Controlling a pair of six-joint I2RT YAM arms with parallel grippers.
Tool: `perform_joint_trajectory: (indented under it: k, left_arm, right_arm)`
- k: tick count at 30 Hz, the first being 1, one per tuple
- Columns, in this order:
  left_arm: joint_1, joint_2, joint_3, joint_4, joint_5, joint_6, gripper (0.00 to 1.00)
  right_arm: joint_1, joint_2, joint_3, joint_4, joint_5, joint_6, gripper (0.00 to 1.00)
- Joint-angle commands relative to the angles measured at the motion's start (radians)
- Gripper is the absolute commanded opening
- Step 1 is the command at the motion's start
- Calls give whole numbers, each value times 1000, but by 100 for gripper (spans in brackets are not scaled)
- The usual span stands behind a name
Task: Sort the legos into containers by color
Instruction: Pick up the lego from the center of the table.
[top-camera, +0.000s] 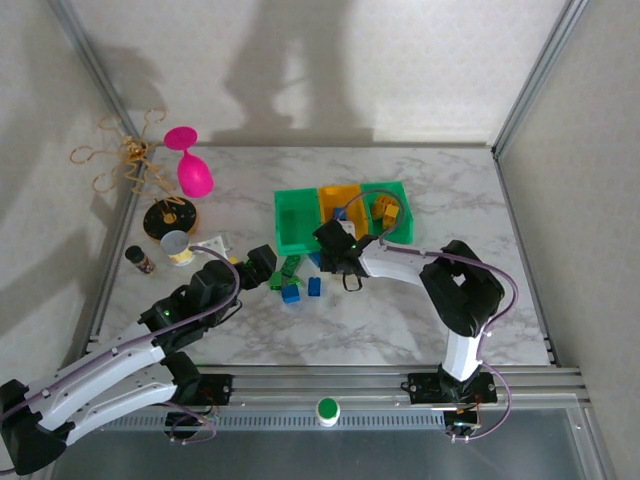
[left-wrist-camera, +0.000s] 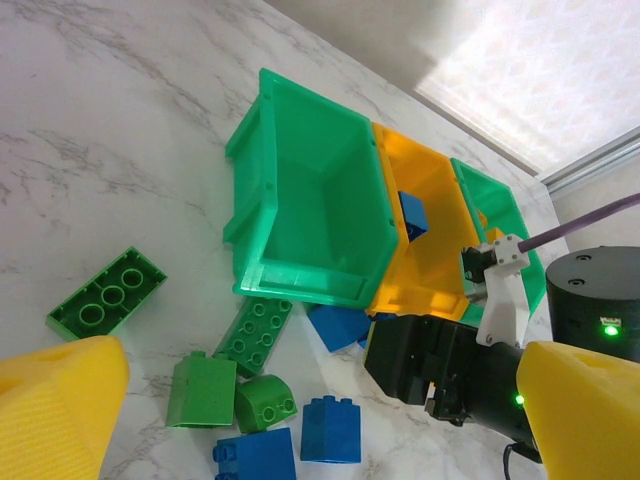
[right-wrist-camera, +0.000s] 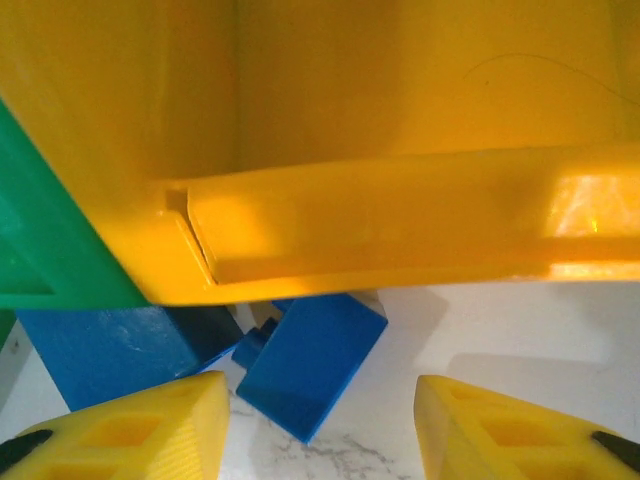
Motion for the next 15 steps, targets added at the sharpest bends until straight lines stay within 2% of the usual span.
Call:
perform_joint_trajectory:
  k: [1, 7, 15]
  left_arm:
    - [8, -12, 0, -20, -25, 3, 100]
    - [8, -11, 6, -19, -25, 8, 100]
    - [8, -12, 8, -26, -25, 12, 100]
  right_arm:
    - [2, 23, 41, 9, 42, 11, 51]
    - [-11, 55, 73, 0, 68, 2, 49]
    - [-16, 35, 44, -7, 74, 5, 42]
